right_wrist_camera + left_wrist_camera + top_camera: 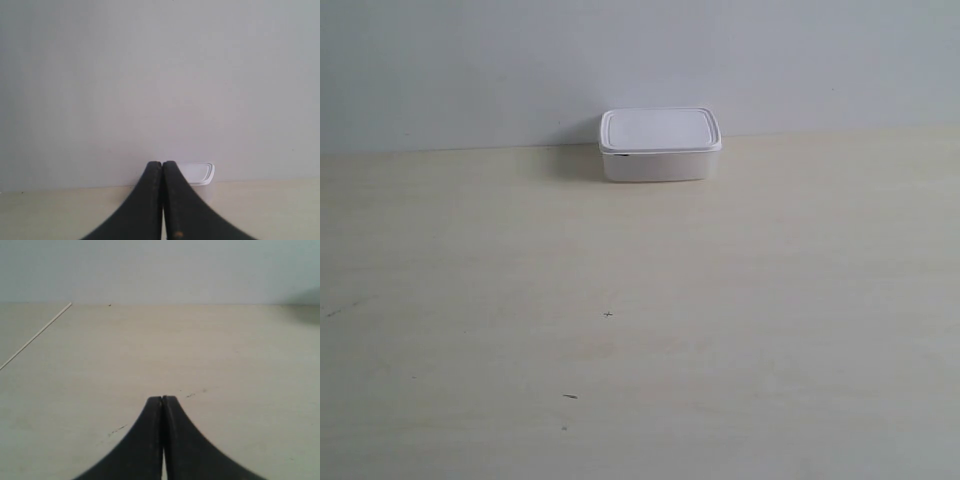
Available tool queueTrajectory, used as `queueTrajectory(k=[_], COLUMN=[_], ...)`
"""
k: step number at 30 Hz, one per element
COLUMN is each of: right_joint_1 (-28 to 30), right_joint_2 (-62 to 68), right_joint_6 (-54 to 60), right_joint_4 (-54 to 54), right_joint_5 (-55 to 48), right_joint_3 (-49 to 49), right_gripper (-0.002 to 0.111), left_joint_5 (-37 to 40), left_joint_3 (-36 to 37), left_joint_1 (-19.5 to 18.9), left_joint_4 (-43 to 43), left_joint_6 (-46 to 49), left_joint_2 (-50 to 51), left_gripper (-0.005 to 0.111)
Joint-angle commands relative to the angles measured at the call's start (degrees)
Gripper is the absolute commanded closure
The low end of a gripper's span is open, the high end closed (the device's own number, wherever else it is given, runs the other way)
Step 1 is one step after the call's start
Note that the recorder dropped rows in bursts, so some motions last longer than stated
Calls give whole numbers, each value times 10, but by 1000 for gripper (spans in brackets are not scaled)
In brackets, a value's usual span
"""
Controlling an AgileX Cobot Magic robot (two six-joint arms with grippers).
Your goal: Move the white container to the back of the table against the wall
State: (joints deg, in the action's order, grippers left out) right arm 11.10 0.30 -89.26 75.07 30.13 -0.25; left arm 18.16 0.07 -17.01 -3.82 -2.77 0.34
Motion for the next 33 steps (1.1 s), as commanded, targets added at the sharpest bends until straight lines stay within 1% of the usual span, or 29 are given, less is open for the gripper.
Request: queueTrajectory(k=[1,20,23,33], right_joint_1=[4,4,4,4], right_joint_2=[-3,-3,-3,-3], right_joint_6=[2,2,17,11], right_joint_4=[-2,-2,6,-35], right_joint_5=[0,0,-8,-8], right_joint_3=[3,3,3,3], right_gripper=[108,108,108,108], left_joint_5=[3,3,3,3], left_joint_3=[-1,-1,-1,-1], left_joint_1=[0,0,0,0], left_joint_4=[-4,-5,-5,-5], left_joint_6=[-5,-5,-5,-5], left_joint_2=[-3,-3,-3,-3], left_gripper=[107,107,107,107])
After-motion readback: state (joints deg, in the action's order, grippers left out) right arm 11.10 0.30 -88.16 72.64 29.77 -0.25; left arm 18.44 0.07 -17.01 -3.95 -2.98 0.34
